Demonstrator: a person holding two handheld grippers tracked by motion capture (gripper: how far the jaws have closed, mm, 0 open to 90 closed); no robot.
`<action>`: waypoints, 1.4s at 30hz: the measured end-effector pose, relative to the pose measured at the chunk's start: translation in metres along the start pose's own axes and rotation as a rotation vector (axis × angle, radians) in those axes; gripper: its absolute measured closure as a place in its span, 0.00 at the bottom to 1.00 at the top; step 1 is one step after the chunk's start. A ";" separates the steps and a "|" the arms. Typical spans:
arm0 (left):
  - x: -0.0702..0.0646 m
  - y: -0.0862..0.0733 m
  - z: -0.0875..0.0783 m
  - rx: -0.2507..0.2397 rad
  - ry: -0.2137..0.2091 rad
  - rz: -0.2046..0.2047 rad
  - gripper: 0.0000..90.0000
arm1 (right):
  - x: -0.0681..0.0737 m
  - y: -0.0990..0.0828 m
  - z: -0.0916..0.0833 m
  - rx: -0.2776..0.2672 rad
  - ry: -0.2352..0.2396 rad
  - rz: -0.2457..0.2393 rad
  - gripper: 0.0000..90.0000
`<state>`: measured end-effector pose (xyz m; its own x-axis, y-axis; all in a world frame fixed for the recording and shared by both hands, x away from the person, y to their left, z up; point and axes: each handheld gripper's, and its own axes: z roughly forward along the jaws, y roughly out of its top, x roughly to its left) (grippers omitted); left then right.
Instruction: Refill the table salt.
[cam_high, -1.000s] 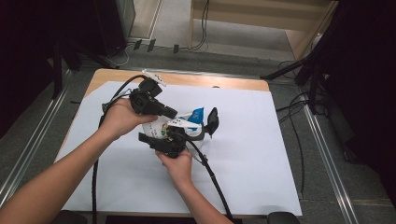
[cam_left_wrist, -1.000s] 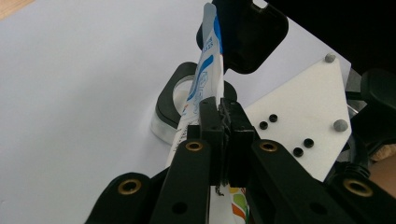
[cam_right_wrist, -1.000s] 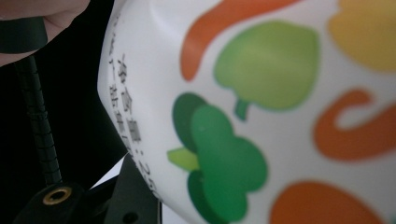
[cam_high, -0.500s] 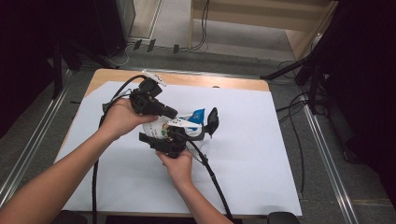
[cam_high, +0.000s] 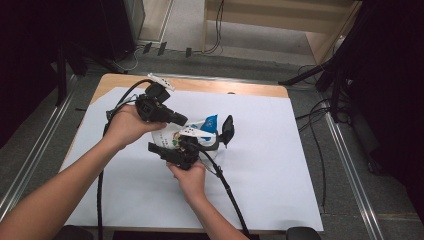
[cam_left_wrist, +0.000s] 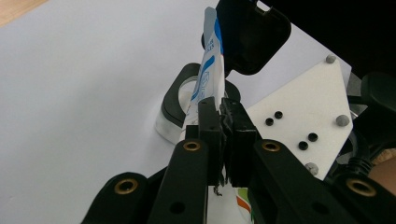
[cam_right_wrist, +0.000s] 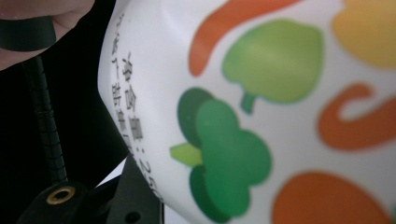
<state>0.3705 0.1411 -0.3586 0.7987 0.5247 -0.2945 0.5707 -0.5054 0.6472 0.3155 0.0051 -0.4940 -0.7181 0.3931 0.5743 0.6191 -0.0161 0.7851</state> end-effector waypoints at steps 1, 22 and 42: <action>0.000 0.000 0.000 0.001 -0.001 0.001 0.98 | 0.000 0.000 0.000 0.000 0.001 0.000 0.69; 0.001 0.003 0.012 0.028 -0.008 -0.005 0.98 | 0.002 0.001 -0.001 0.001 0.009 -0.016 0.70; -0.002 0.003 0.009 0.012 -0.005 0.008 1.00 | 0.003 0.003 -0.002 -0.002 -0.005 -0.039 0.71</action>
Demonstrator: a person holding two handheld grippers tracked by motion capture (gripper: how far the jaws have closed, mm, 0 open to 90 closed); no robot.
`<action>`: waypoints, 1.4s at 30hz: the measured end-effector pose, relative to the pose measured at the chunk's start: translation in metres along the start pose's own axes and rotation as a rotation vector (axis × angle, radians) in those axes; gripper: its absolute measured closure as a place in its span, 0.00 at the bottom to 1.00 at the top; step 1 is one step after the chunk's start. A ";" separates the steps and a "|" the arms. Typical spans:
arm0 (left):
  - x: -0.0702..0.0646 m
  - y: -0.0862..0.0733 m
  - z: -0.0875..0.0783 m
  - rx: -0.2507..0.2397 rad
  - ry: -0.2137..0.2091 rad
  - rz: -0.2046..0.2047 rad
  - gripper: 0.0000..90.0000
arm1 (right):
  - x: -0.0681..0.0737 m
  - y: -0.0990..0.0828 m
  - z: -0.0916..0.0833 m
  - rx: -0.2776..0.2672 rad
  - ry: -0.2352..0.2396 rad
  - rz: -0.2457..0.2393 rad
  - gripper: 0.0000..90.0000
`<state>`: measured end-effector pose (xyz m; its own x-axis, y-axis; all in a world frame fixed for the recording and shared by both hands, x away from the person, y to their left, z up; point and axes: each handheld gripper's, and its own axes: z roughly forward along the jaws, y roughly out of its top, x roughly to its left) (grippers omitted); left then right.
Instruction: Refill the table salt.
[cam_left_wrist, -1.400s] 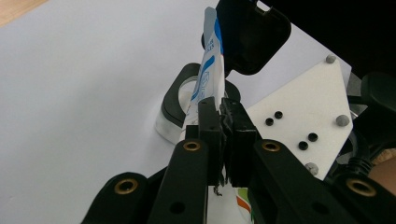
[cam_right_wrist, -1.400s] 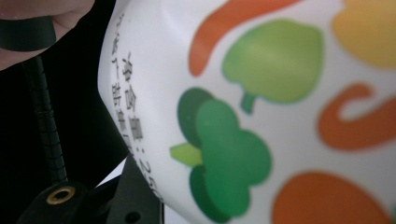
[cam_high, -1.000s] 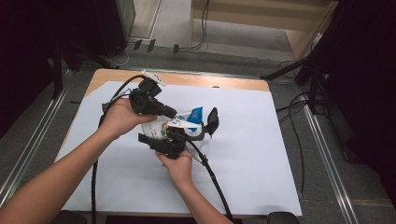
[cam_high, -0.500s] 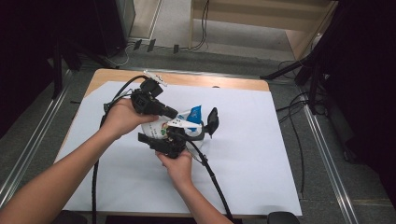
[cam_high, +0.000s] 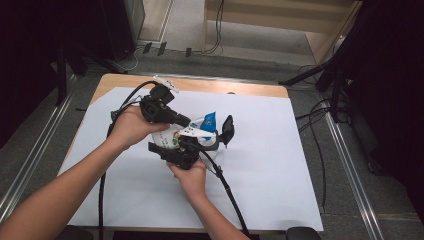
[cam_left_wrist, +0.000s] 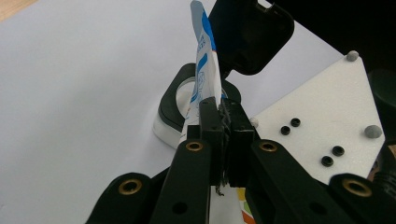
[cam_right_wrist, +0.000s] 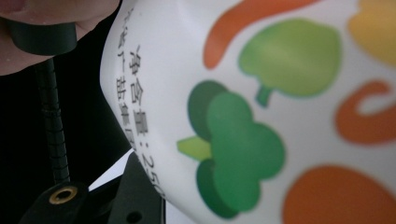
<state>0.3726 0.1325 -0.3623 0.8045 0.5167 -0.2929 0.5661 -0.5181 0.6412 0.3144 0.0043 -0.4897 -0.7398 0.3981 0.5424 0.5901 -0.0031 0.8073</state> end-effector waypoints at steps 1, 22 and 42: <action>0.000 0.000 -0.001 -0.001 0.002 0.003 1.00 | 0.000 0.000 0.000 -0.004 0.000 0.000 0.71; -0.001 0.000 -0.004 -0.015 -0.011 0.005 1.00 | 0.003 0.002 0.000 -0.009 0.003 -0.006 0.71; -0.002 0.001 -0.003 -0.009 -0.004 -0.003 0.99 | 0.003 0.004 0.001 -0.019 0.047 0.030 0.69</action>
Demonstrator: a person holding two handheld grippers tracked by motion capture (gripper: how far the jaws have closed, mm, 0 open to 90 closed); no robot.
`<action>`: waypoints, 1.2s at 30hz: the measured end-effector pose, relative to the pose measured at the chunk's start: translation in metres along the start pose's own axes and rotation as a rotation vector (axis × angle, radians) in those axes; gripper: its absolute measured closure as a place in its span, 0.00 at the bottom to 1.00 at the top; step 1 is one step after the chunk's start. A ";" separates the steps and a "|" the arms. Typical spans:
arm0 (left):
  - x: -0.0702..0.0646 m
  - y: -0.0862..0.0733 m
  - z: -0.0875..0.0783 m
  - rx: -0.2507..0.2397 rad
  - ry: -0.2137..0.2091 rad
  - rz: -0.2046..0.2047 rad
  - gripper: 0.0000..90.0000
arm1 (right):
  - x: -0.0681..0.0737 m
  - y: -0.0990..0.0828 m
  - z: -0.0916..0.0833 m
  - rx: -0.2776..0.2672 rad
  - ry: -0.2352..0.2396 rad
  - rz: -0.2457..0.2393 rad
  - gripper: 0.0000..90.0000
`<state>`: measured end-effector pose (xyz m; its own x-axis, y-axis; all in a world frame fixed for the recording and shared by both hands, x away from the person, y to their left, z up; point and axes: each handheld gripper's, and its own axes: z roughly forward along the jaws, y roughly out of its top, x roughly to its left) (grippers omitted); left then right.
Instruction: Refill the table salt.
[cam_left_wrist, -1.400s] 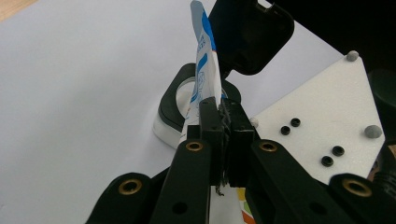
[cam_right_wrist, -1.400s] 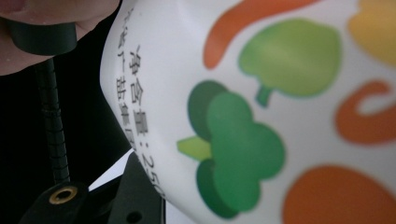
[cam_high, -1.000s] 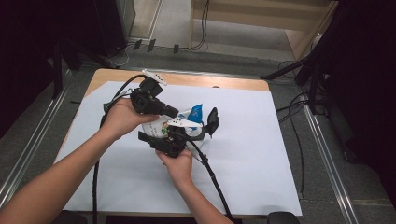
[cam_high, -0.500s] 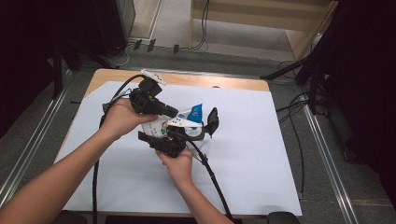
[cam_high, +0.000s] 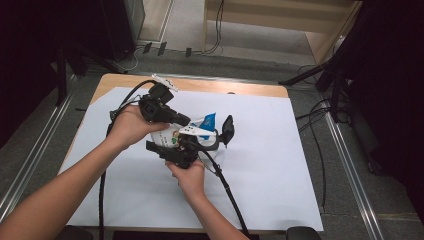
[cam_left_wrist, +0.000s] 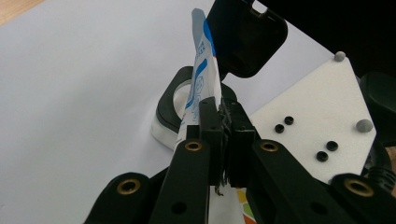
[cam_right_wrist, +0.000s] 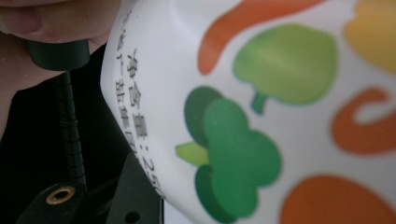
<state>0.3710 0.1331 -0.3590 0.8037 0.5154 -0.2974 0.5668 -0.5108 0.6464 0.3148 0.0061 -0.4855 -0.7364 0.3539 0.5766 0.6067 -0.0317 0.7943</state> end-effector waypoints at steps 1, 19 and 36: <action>0.000 0.000 0.000 0.000 0.002 0.001 0.99 | 0.000 0.000 0.000 0.000 0.000 -0.001 0.69; 0.000 0.001 0.002 0.005 0.009 0.003 0.99 | -0.001 0.000 0.000 0.000 -0.002 0.009 0.67; 0.000 0.000 0.002 -0.003 0.002 0.002 0.99 | -0.001 0.001 -0.002 0.011 -0.017 -0.009 0.69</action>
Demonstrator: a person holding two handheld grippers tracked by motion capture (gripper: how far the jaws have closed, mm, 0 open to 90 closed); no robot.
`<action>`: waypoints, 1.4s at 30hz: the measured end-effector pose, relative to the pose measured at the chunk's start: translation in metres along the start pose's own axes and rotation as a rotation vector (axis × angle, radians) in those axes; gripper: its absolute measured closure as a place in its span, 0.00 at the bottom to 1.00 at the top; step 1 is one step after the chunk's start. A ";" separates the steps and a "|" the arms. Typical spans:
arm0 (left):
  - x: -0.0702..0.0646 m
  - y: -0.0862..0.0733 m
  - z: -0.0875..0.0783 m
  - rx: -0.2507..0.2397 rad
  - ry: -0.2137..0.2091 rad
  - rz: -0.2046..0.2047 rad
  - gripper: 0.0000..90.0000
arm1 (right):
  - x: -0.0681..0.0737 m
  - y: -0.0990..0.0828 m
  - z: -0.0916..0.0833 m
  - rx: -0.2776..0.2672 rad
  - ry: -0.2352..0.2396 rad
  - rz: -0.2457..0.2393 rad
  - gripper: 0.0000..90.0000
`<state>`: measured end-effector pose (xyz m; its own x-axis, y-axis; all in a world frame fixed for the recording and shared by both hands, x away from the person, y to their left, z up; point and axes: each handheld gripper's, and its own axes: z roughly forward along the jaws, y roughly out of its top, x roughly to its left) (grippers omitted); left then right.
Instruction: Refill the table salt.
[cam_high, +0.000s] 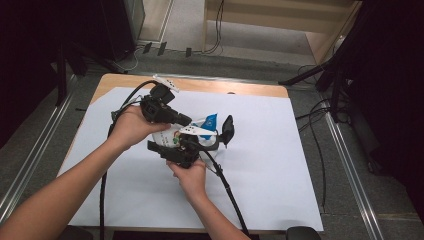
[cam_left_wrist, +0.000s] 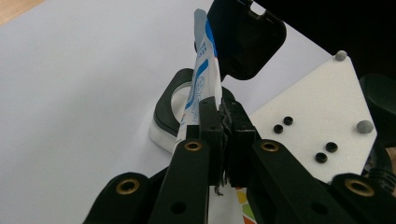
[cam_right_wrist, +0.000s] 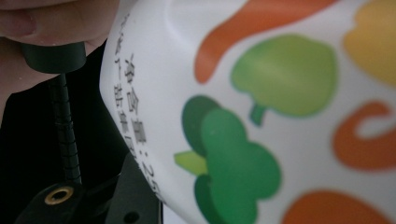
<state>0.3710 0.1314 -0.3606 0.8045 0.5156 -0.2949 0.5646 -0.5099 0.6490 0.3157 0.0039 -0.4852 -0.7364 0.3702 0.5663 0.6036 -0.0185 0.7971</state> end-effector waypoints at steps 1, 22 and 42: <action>0.000 0.000 0.000 -0.002 -0.002 -0.002 0.99 | 0.000 0.000 0.000 0.001 0.000 -0.001 0.69; 0.000 0.004 0.003 0.005 -0.003 0.001 0.99 | -0.002 0.002 -0.001 -0.008 0.013 0.025 0.69; -0.002 0.004 0.004 0.010 0.010 0.008 0.99 | -0.001 0.001 -0.001 0.000 -0.013 0.003 0.68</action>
<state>0.3728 0.1258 -0.3601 0.8073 0.5181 -0.2824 0.5598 -0.5211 0.6443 0.3170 0.0030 -0.4851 -0.7304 0.3819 0.5663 0.6061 -0.0199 0.7951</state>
